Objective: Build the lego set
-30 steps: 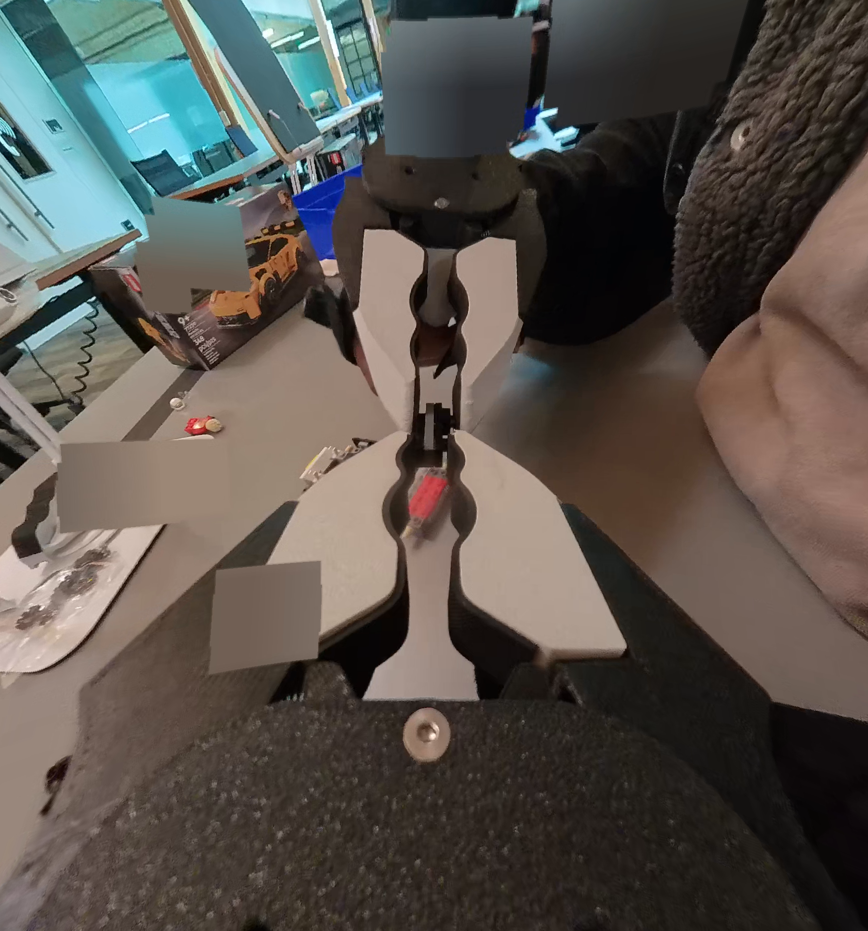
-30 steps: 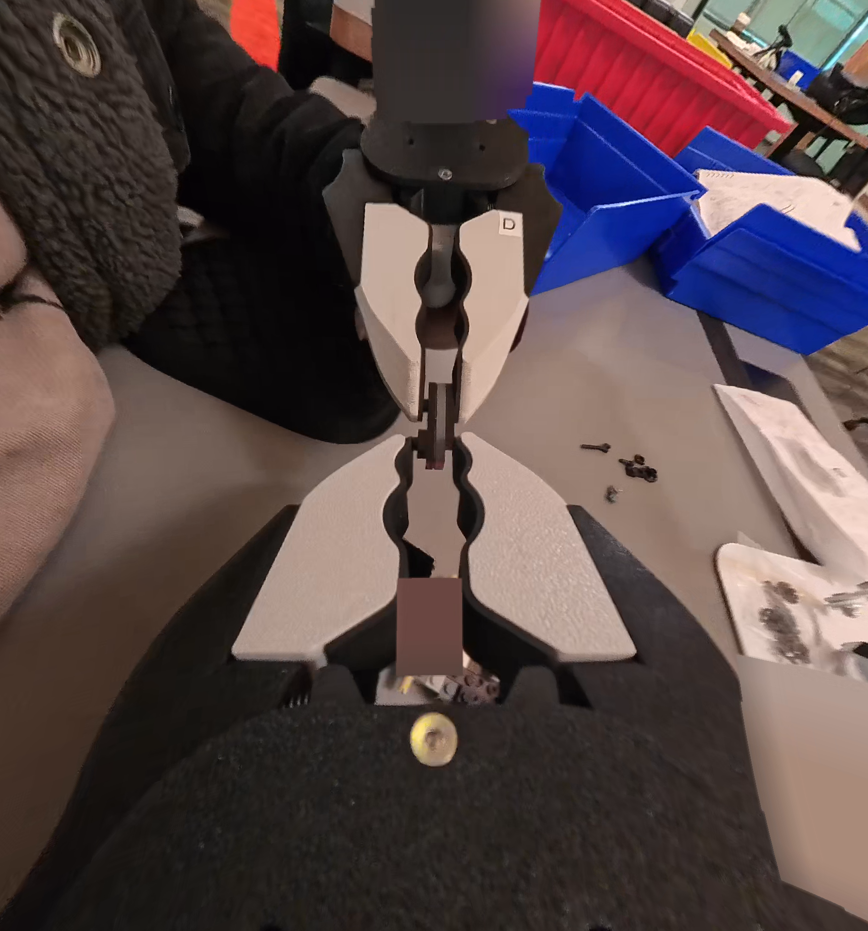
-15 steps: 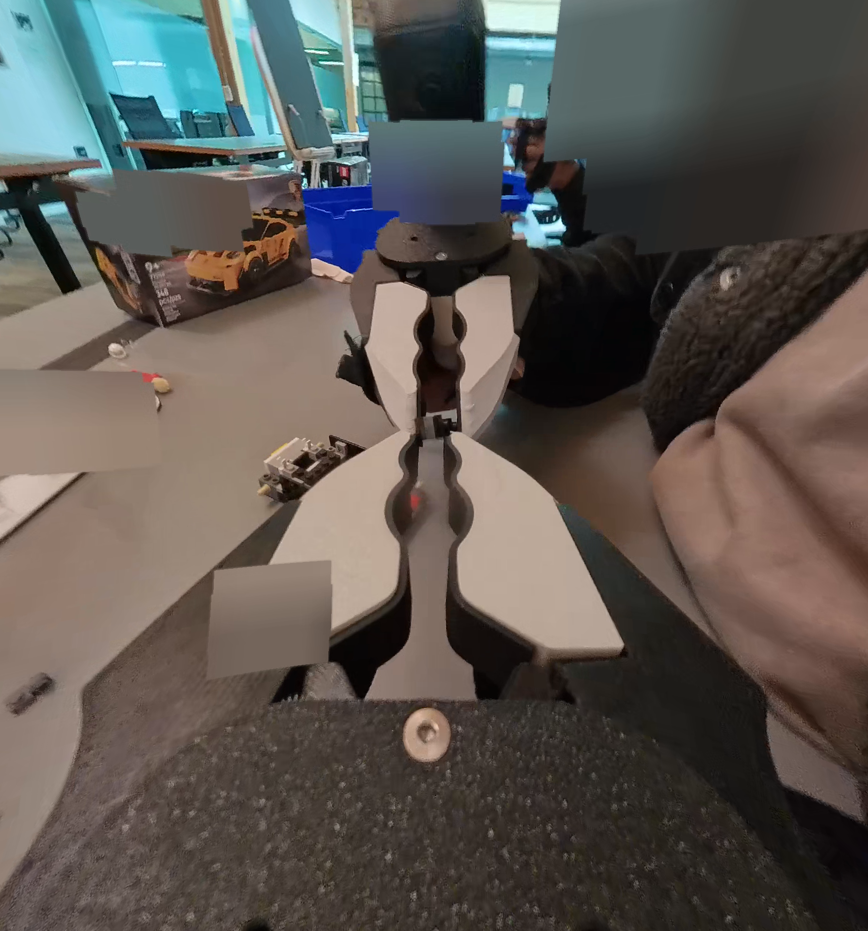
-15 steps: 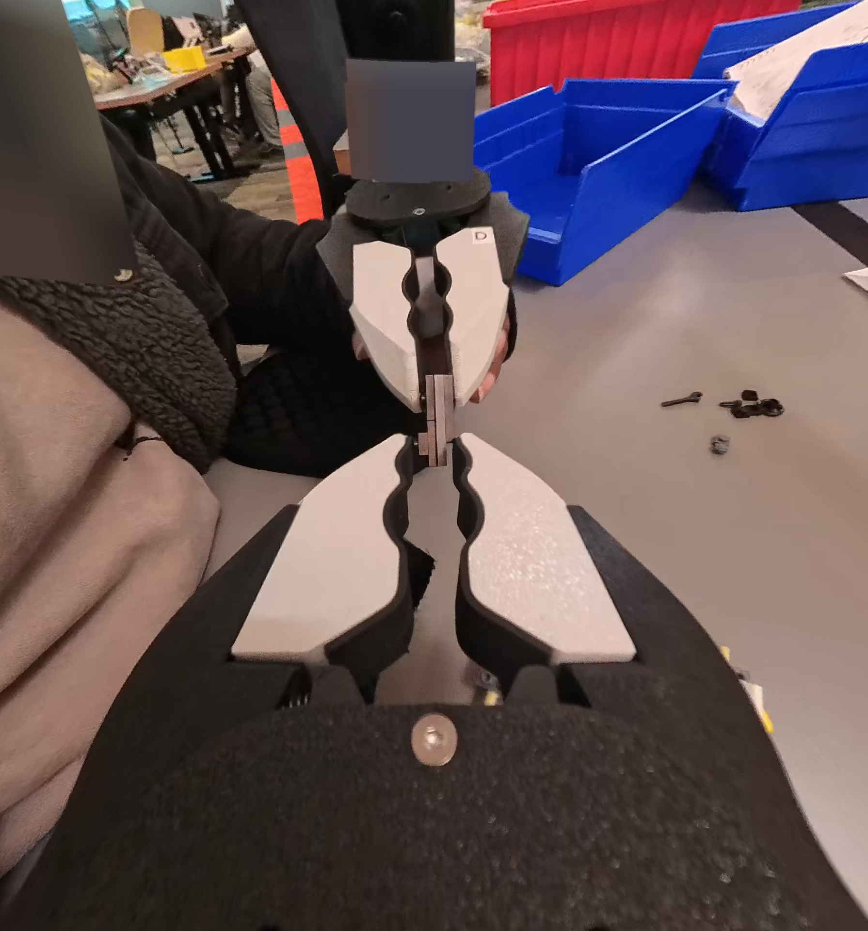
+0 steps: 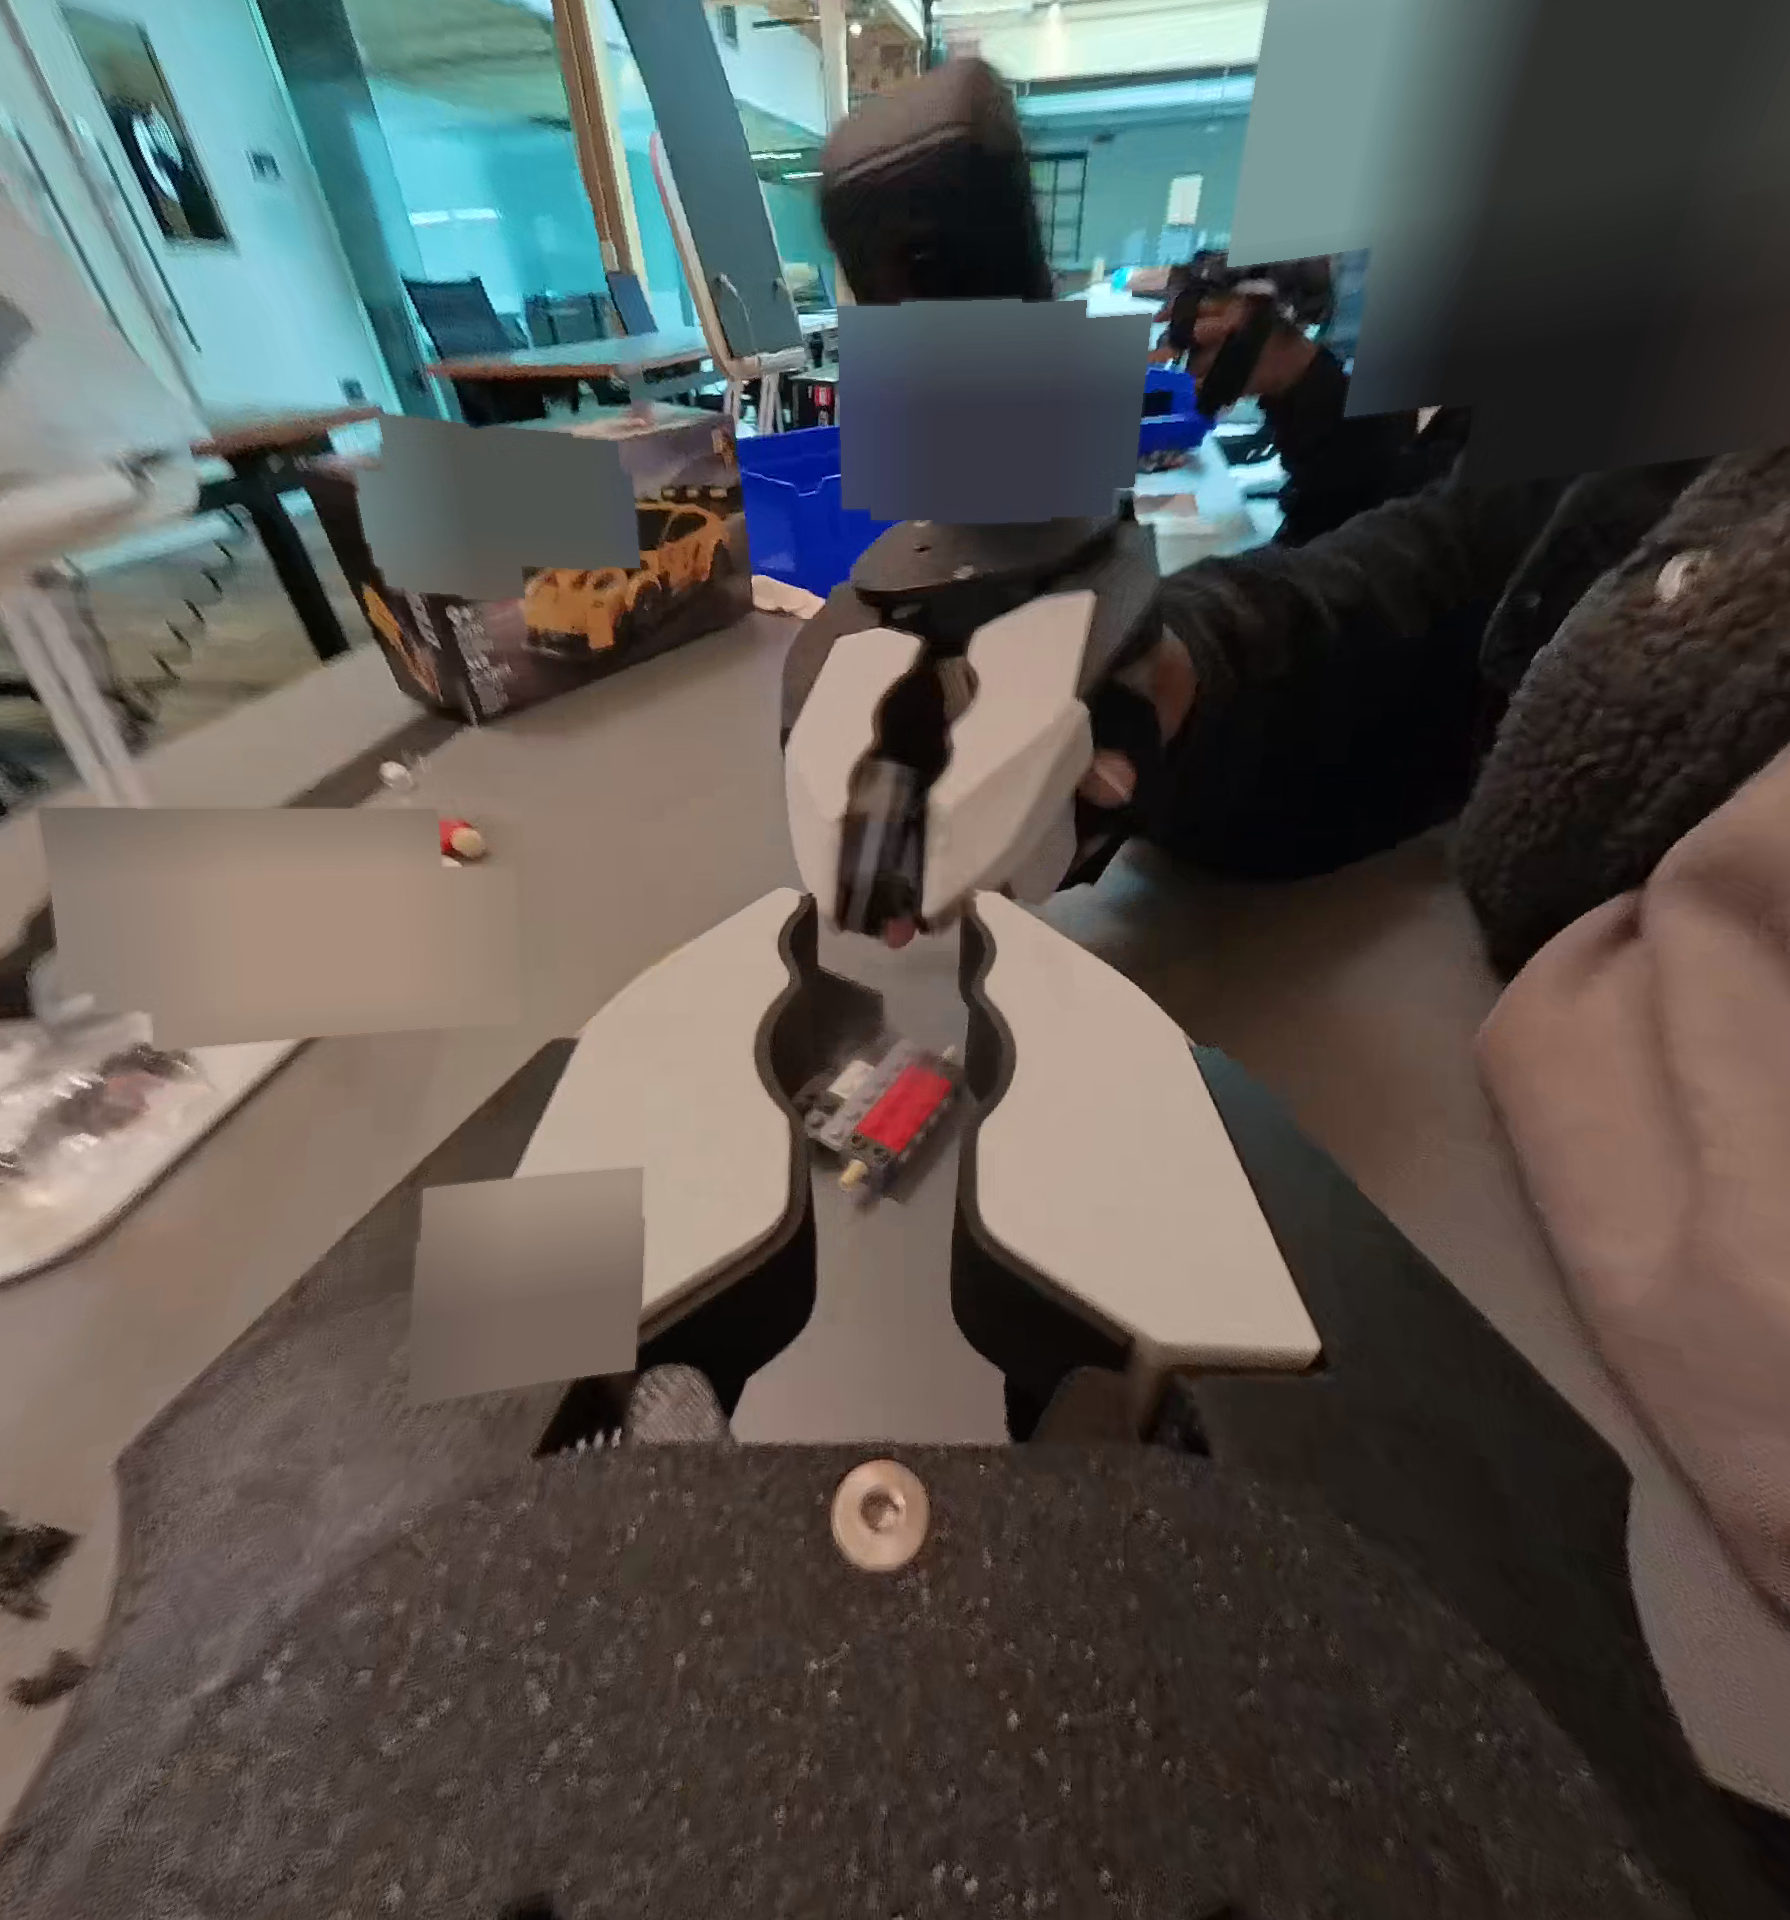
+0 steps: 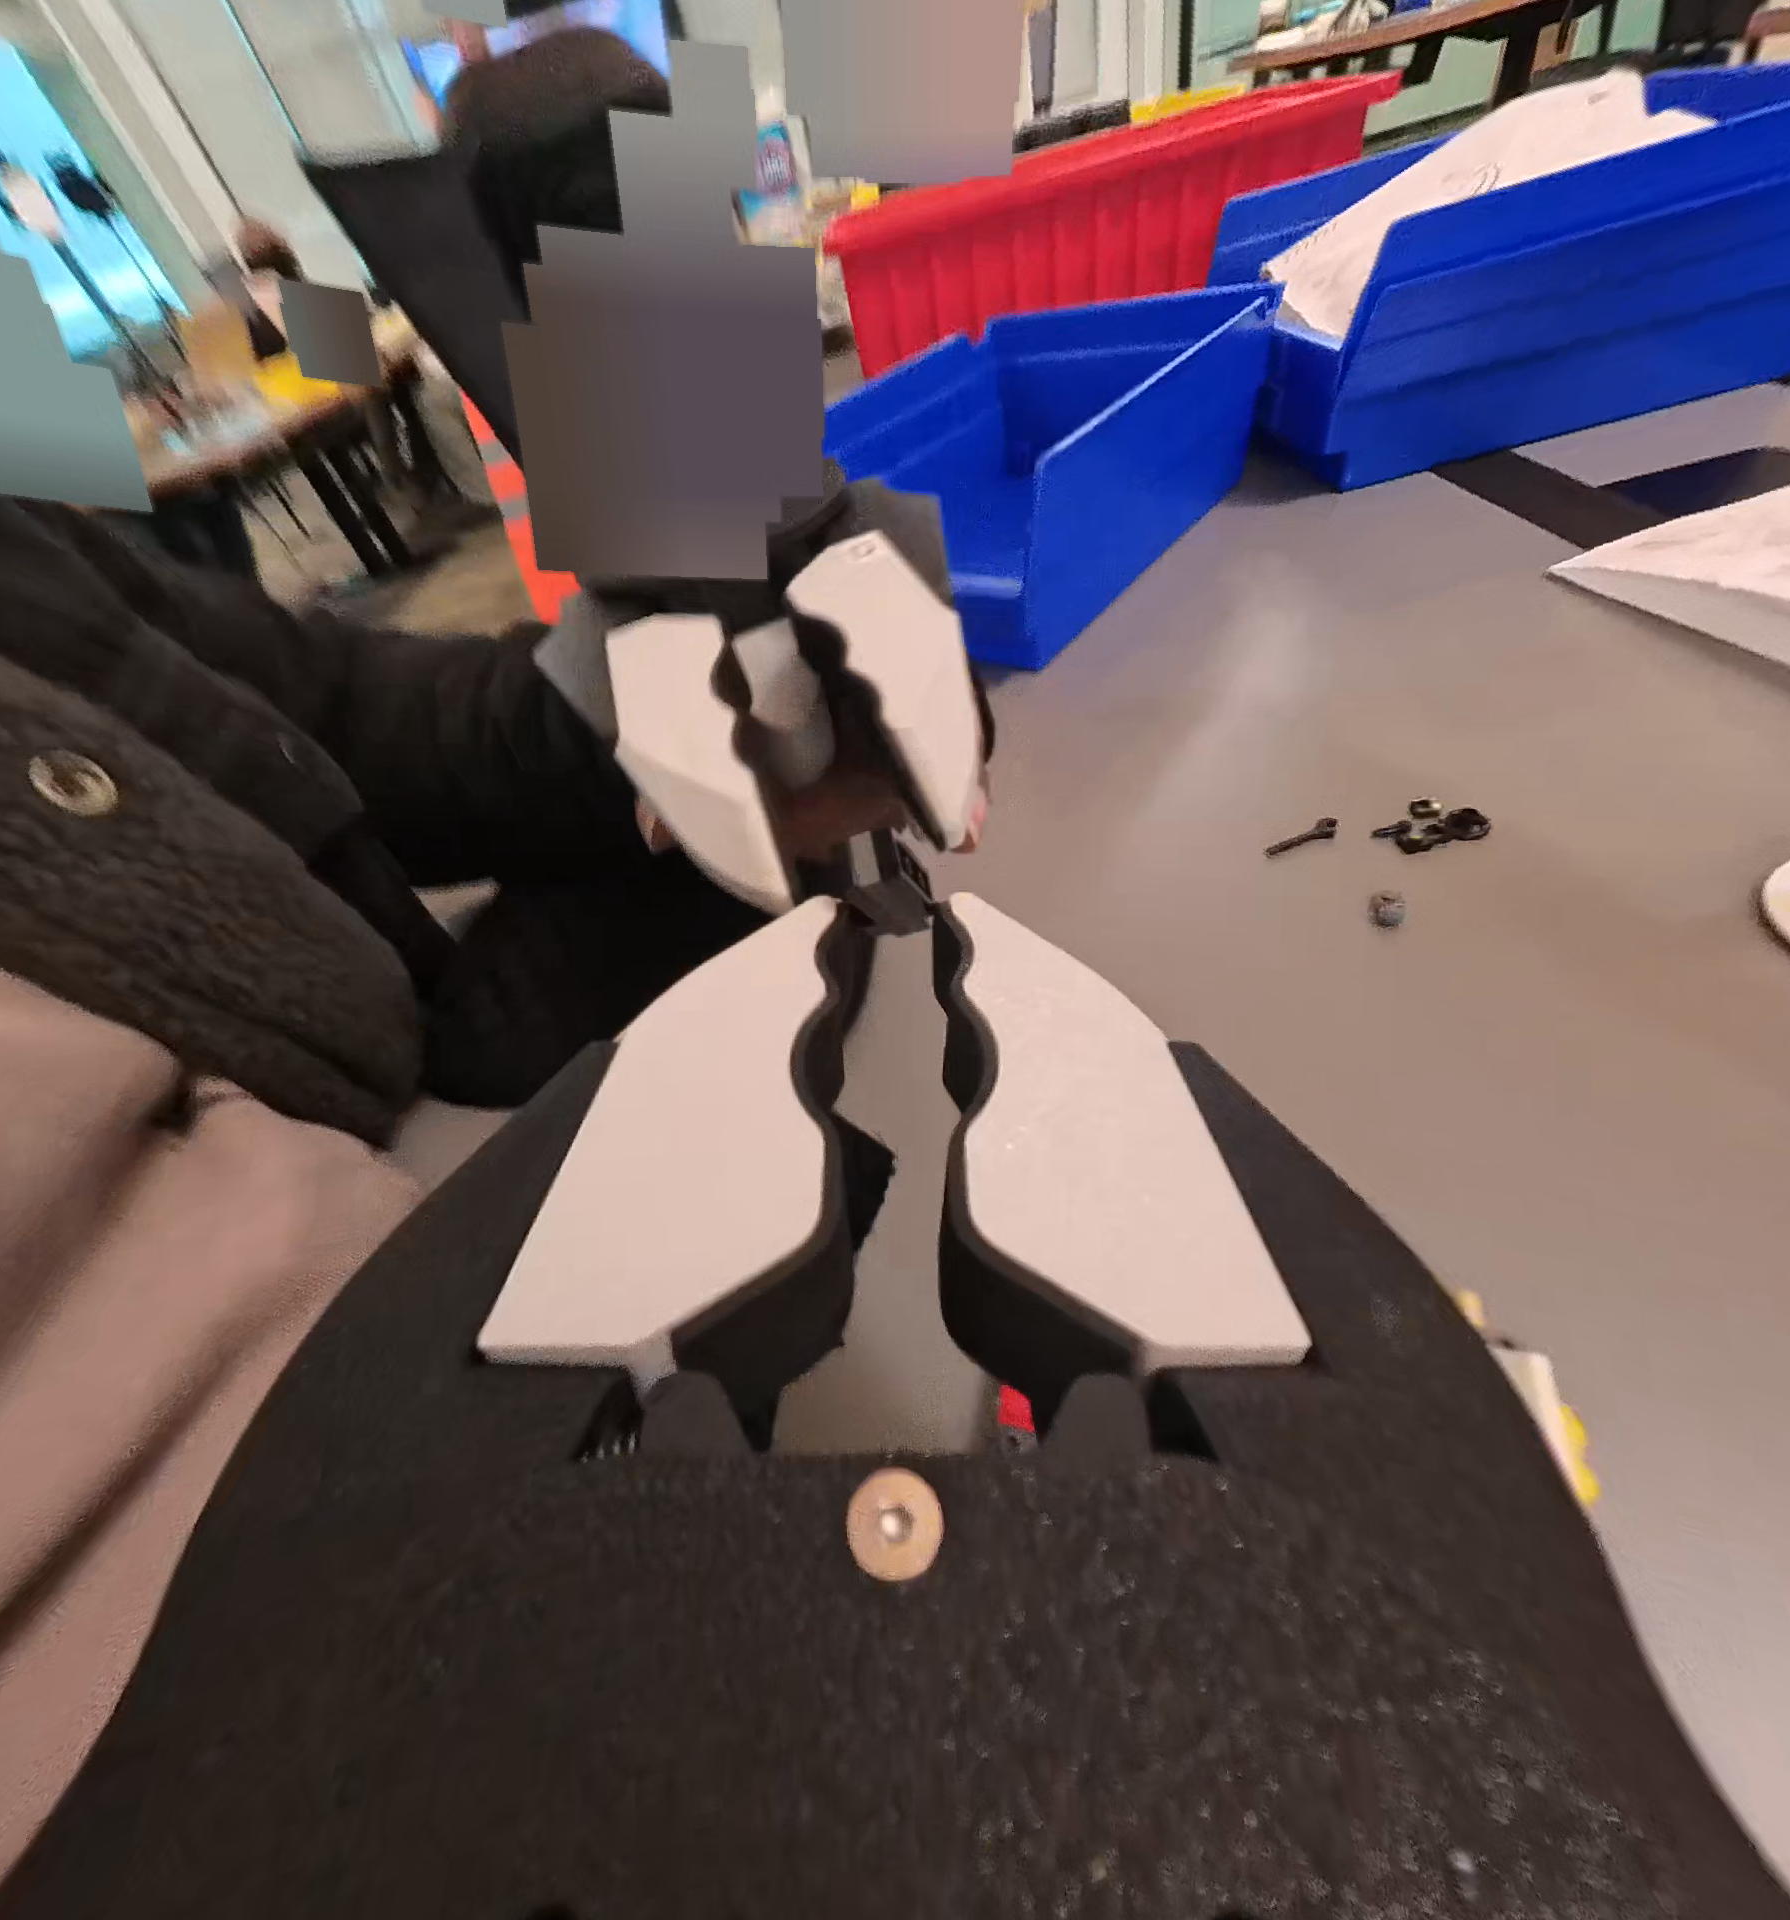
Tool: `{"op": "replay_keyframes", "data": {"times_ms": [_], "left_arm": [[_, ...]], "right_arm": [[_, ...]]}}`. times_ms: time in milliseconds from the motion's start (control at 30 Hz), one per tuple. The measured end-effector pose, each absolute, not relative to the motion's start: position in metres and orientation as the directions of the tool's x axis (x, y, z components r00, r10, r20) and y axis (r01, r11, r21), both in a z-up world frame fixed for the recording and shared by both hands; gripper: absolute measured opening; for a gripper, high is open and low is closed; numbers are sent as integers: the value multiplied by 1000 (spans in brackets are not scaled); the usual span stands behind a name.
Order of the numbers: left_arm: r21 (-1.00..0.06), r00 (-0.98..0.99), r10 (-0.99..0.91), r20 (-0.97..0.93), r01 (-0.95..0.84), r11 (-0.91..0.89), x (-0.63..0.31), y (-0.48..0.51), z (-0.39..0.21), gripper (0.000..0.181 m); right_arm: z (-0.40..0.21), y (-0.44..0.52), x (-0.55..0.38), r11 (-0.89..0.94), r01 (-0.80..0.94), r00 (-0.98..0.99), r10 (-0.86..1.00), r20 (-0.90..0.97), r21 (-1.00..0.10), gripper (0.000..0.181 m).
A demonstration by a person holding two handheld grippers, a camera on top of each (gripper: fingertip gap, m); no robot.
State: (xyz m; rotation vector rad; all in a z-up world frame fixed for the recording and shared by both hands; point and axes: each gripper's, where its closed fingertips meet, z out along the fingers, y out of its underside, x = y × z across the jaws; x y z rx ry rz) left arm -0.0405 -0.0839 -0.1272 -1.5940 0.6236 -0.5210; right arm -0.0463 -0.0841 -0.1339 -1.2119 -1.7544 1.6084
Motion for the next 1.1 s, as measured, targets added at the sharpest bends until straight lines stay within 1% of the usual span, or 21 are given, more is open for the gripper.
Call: {"op": "replay_keyframes", "data": {"times_ms": [67,100,167,233,300,367,433,500,567,600,667,700,767,800,833,900,967,1033,1100], "left_arm": [[-972,752,-632,-189,-236,9,-36,-84,-127,28],[-942,739,-605,-297,-330,59,-33,-84,-127,27],[-842,695,-500,-517,-517,152,-30,-80,-124,26],[-730,637,-372,-675,-649,214,-30,-76,-116,22],[-641,581,-282,-764,-732,230,-30,-74,-113,20],[-583,538,-230,-811,-776,240,-28,-74,-112,19],[-544,507,-202,-838,-807,231,-28,-73,-115,17],[-540,503,-203,-840,-812,221,-28,-73,-117,16],[-567,520,-237,-821,-791,227,-26,-74,-118,16],[-594,535,-271,-800,-770,231,-25,-75,-120,13],[-667,571,-371,-732,-713,217,-22,-77,-126,8],[-725,606,-427,-670,-657,205,-22,-78,-128,8],[-851,655,-586,-477,-511,121,-21,-80,-132,8],[-892,663,-641,-386,-445,77,-22,-79,-132,11],[-918,651,-697,-299,-396,25,-23,-78,-134,8],[-933,601,-786,-143,-347,-96,-26,-71,-142,8],[-922,543,-839,-36,-341,-181,-26,-60,-150,8],[-906,467,-883,42,-355,-231,-22,-51,-158,8],[-885,420,-906,60,-397,-243,-19,-40,-167,8]], "right_arm": [[-123,-82,-43,-213,303,-518,781,-348,-929,14],[-118,-81,-42,-278,311,-526,746,-408,-909,14],[-111,-84,-38,-381,349,-551,656,-516,-856,14],[-109,-89,-35,-445,406,-554,575,-602,-798,14],[-110,-92,-34,-481,433,-548,531,-646,-763,14],[-112,-94,-34,-520,455,-534,490,-689,-722,14],[-113,-92,-34,-553,468,-524,456,-720,-690,14],[-115,-91,-34,-563,476,-520,439,-733,-676,14],[-116,-93,-32,-546,498,-533,420,-734,-674,14],[-115,-95,-29,-529,518,-554,392,-735,-672,20],[-118,-97,-21,-451,578,-577,362,-732,-680,38],[-121,-94,-17,-403,572,-596,394,-699,-715,37],[-125,-80,-11,-277,522,-623,523,-582,-807,33],[-130,-71,-11,-173,489,-620,621,-480,-855,32],[-134,-63,-11,-59,448,-613,706,-354,-892,32],[-140,-54,-10,134,412,-599,785,-157,-901,29],[-145,-48,-14,255,394,-561,828,-12,-883,24],[-152,-45,-17,313,395,-542,839,56,-864,19],[-160,-41,-19,332,429,-525,848,67,-840,14]]}}
